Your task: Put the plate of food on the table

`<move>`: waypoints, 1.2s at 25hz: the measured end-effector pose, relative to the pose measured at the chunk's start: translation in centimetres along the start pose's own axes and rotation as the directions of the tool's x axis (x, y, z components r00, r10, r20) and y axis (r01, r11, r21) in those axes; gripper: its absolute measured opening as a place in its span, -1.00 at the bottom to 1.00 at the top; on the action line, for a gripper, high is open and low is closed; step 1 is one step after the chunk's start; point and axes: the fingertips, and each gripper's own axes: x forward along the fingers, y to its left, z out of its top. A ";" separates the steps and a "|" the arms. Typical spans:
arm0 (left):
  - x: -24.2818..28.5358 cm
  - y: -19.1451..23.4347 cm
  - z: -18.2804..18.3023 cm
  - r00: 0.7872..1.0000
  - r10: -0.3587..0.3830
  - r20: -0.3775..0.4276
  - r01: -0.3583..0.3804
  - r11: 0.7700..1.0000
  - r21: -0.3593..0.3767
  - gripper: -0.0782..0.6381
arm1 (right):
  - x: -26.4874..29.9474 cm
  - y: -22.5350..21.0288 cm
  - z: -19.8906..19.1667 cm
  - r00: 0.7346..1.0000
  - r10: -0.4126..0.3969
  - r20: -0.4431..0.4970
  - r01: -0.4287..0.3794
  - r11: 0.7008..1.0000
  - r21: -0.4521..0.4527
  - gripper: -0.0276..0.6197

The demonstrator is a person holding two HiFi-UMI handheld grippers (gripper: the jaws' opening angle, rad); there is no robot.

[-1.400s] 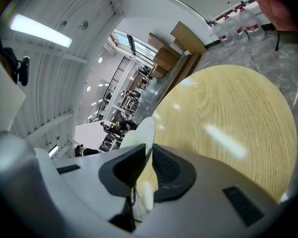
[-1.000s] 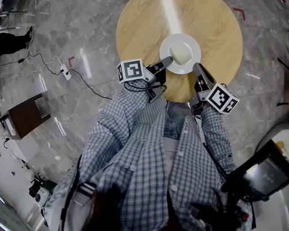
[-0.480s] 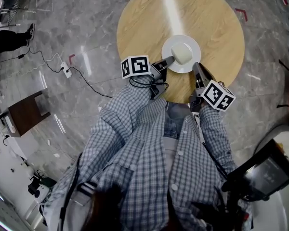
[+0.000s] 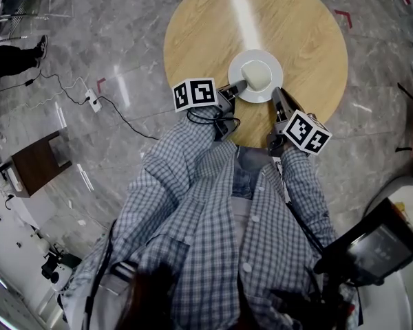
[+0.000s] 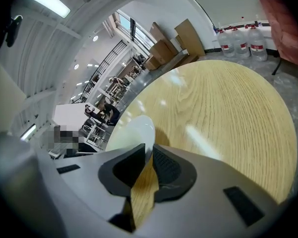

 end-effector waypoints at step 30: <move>0.1 -0.3 -3.9 0.987 -0.075 -0.144 0.061 0.993 -0.103 -0.37 | 1.1 -1.9 0.7 0.984 -0.172 0.043 0.176 0.977 -0.121 -0.77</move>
